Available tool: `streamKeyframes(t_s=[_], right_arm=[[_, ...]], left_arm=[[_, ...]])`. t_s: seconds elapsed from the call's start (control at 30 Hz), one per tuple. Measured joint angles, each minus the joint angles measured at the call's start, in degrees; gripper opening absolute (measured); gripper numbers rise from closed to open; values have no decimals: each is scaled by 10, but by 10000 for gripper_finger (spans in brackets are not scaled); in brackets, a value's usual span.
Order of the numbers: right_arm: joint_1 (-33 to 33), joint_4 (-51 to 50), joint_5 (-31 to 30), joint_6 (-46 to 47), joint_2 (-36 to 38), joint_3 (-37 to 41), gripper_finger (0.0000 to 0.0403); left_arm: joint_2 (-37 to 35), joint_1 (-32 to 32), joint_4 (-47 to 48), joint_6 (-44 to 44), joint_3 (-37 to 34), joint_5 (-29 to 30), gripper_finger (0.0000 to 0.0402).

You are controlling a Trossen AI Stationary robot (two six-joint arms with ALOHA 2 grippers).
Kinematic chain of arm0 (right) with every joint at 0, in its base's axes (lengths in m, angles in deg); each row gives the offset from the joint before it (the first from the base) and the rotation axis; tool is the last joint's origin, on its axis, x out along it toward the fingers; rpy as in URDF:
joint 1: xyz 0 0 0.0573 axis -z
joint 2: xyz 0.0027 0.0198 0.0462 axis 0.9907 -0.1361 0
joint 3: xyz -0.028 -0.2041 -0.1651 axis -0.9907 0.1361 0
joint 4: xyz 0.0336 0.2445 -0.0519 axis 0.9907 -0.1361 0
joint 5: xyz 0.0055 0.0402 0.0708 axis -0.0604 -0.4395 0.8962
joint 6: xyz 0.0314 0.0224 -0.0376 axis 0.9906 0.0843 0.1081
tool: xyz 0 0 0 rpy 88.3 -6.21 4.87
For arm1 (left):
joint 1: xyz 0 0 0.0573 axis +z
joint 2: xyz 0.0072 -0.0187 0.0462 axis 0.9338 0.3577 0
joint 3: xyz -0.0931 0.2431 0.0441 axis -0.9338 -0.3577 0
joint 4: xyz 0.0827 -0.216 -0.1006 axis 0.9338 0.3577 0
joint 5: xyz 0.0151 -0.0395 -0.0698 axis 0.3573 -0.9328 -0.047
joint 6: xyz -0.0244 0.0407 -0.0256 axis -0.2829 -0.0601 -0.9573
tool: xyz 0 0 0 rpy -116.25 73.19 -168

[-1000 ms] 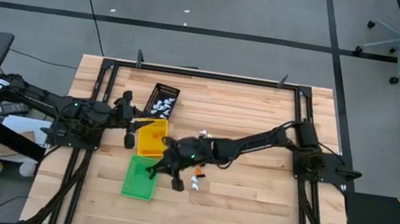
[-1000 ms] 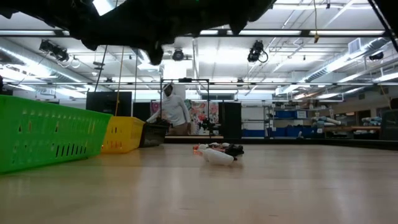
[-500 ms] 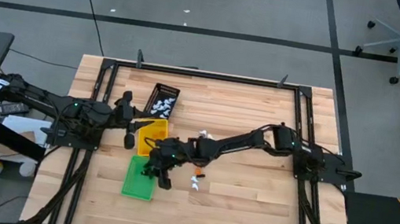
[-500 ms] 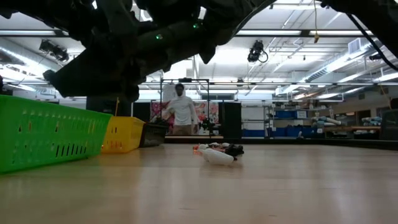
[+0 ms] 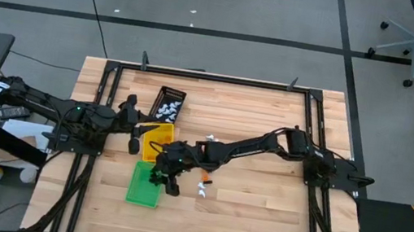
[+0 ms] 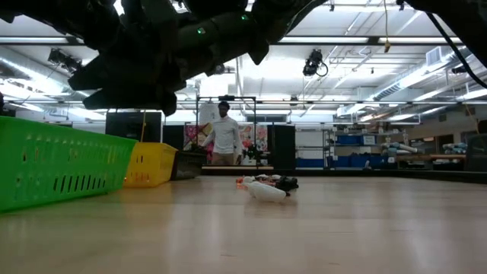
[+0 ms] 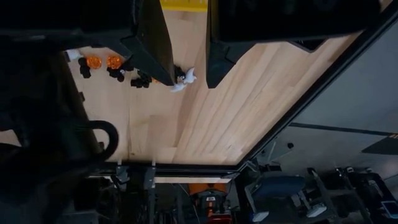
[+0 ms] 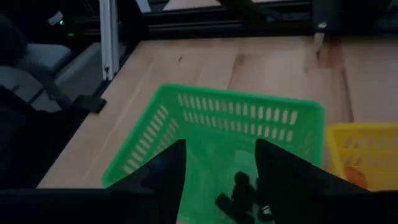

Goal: Sort Halloween decoration
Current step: Put the black skeleton toy into the green basket

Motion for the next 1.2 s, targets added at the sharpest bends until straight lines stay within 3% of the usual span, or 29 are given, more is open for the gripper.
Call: streamKeyframes(t_s=[0.13, 0.47, 0.8, 0.97, 1.2], right_arm=[[-2, -52, -23, 0, 14, 1, 195], [-14, -285, -158, 31, 105, 1, 195], [-24, -580, -177, 128, 103, 2, 205], [-22, -630, -189, 147, 103, 2, 208], [-15, -625, -207, 106, 102, 49, 201]], left_arm=[[0, 0, 2, -7, 0, 0, 69], [0, -1, 14, -16, 0, 0, 69], [0, -1, 8, -23, 0, 0, 69], [0, -1, 3, -23, 0, 0, 69], [0, -1, 5, -22, 0, 0, 69]])
